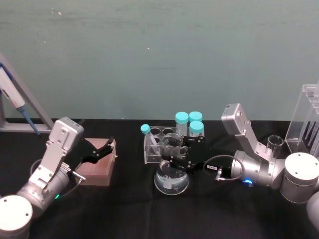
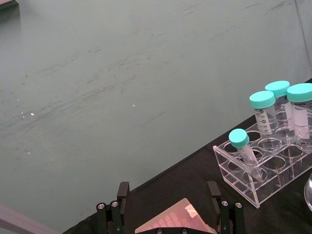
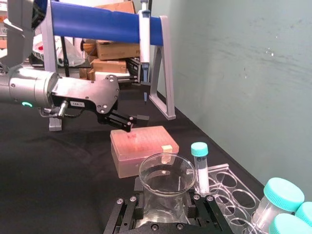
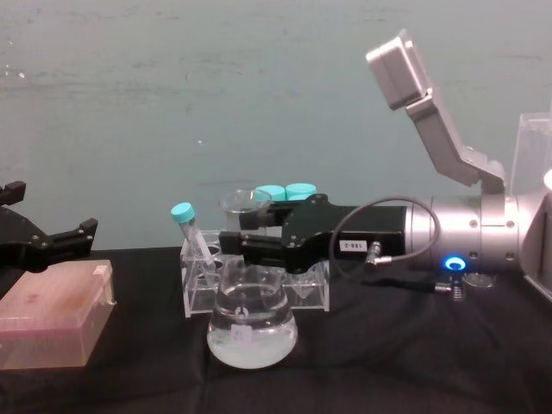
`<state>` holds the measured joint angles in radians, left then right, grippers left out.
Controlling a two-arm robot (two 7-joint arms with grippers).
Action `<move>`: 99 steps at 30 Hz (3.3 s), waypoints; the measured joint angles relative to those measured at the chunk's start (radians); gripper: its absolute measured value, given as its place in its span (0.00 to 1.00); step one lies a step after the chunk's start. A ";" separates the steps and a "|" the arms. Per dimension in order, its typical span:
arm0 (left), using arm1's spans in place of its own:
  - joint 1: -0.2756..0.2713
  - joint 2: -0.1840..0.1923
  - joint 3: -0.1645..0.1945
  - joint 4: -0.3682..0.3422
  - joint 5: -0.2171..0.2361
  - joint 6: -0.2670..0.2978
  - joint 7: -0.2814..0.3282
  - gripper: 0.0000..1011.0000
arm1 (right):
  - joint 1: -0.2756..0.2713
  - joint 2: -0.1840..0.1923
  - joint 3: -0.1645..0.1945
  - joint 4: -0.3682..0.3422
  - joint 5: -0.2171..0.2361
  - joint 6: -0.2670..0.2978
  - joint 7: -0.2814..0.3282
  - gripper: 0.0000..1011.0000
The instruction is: Place the experimental apparatus aside using one hand.
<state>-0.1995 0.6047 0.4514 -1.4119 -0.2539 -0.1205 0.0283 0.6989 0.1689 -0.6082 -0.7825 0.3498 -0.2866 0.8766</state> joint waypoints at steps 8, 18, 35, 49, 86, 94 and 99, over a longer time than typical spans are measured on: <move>0.000 0.000 0.000 0.000 0.000 0.000 0.000 0.99 | -0.023 0.022 0.007 -0.057 0.015 0.017 -0.013 0.46; 0.000 0.000 0.000 0.000 0.000 0.000 0.000 0.99 | -0.043 0.049 0.012 -0.107 0.025 0.042 -0.039 0.46; 0.000 0.000 0.000 0.000 0.000 0.000 0.000 0.99 | -0.102 0.115 0.032 -0.251 0.035 0.075 -0.102 0.46; 0.000 0.000 0.000 0.000 0.000 0.000 0.000 0.99 | -0.144 0.163 0.048 -0.342 0.063 0.109 -0.124 0.46; 0.000 0.000 0.000 0.000 0.000 0.000 0.000 0.99 | -0.292 0.276 0.162 -0.525 0.105 0.216 -0.297 0.46; 0.000 0.000 0.000 0.000 0.000 0.000 0.000 0.99 | -0.321 0.283 0.198 -0.539 0.098 0.227 -0.341 0.46; 0.000 0.000 0.000 0.000 0.000 0.000 0.000 0.99 | -0.328 0.284 0.206 -0.543 0.094 0.232 -0.345 0.46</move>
<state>-0.1996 0.6047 0.4514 -1.4119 -0.2539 -0.1205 0.0283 0.3709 0.4528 -0.4021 -1.3259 0.4439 -0.0545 0.5317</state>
